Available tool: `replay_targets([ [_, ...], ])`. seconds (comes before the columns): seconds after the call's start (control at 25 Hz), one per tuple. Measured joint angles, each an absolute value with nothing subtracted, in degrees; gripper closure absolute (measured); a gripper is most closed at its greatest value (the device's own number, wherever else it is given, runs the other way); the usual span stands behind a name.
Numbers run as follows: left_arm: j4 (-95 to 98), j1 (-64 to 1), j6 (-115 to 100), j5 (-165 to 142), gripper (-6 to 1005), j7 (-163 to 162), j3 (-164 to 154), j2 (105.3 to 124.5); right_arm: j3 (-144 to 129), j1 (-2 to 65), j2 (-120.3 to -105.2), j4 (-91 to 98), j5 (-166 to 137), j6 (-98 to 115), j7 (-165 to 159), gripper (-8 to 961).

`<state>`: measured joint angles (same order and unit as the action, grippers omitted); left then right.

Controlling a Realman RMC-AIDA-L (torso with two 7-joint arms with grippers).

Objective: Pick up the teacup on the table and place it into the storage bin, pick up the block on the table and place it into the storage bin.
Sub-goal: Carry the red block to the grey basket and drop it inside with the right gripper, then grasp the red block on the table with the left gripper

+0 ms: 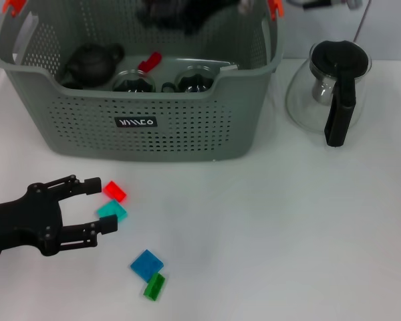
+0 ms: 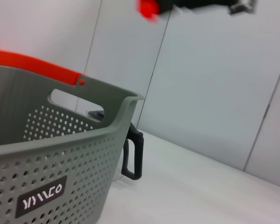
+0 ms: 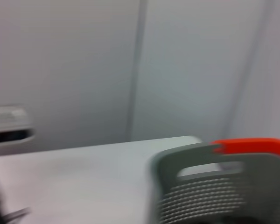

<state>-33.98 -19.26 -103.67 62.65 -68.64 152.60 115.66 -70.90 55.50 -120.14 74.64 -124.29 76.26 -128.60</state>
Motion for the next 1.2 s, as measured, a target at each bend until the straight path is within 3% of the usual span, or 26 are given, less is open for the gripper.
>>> replay_targets([
  [0.48,-33.72,-19.59,-102.22,62.72,145,-68.91,154.64,115.85,-69.97,66.28,-120.08,50.83,-139.05,61.26,-129.27,732],
  [0.64,-33.72,-19.61,-101.83,62.60,144,-70.22,154.84,115.74,-70.33,65.96,-120.27,51.34,-139.39,60.44,-129.28,535],
  [0.84,-33.83,-19.64,-101.59,62.69,144,-70.50,154.86,115.68,-70.34,62.45,-120.28,57.69,-134.44,61.45,-128.65,398],
  [1.2,-36.80,-20.30,-101.53,62.39,144,-74.72,154.42,115.49,-71.71,46.98,-120.32,74.62,-116.20,75.36,-124.18,177],
])
